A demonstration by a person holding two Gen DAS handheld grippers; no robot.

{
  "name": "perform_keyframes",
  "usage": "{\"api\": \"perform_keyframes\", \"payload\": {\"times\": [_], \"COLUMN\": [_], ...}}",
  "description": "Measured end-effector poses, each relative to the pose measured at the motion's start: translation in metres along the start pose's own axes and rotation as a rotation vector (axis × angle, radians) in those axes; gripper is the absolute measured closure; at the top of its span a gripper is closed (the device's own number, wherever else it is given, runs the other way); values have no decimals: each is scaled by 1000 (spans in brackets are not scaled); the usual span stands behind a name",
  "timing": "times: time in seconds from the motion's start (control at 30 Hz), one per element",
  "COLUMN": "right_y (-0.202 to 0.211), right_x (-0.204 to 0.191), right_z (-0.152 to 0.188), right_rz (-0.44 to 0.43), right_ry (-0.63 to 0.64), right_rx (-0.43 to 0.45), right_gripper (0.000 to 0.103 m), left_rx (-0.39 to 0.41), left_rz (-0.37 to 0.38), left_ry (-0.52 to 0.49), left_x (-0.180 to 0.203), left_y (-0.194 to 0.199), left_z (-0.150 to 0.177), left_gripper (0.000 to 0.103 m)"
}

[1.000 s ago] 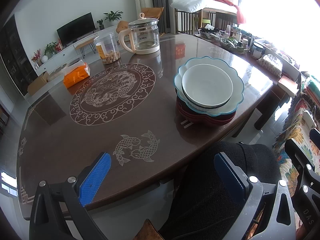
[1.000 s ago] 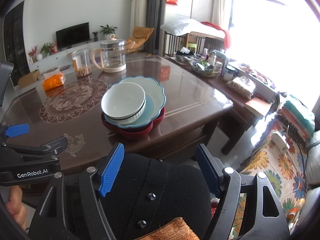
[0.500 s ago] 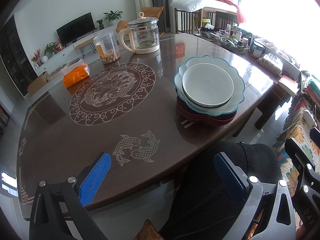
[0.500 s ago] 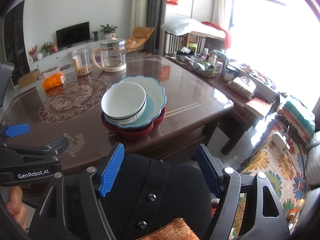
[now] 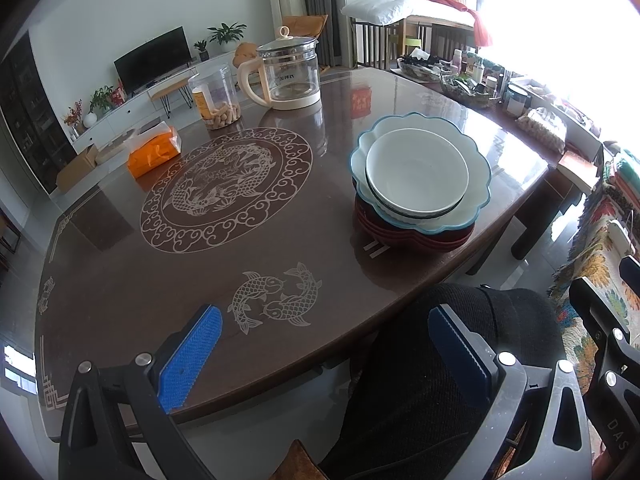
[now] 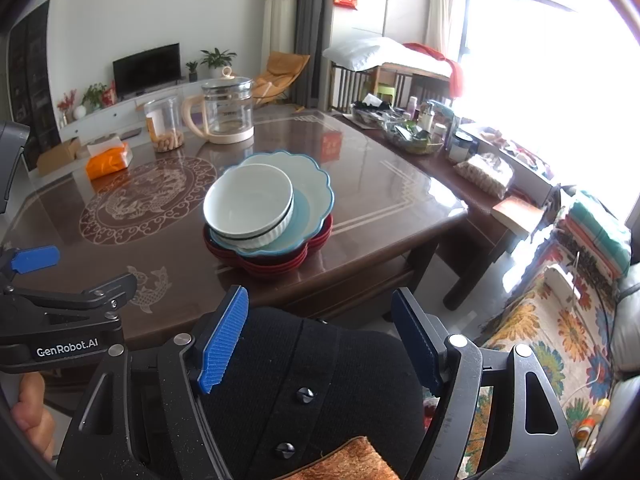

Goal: Organize plates and bowls

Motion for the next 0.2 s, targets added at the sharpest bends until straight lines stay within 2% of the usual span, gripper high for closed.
{"api": "perform_keyframes", "payload": {"times": [0.07, 0.2], "right_y": [0, 0], "right_x": [0, 0], "right_z": [0, 0], "right_rz": [1, 0], "right_ry": [0, -2], "right_rx": [0, 1], "right_gripper": [26, 26], "left_rx": [1, 37], "left_rz": [12, -19], "left_ry": [4, -17], "left_x": [-1, 3], "left_y": [0, 7], "left_z": [1, 1], "left_gripper": [1, 1]}}
Point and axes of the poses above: each gripper's, at about its wrist camera, not at the fingertips, and y roughly against the way its jaws point, x to its right, z to its underside, the point moved 2 cm from there along -y, roughly the way its jaws point, and after that the axes turned 12 degrees about z, right-handed, at the moved point
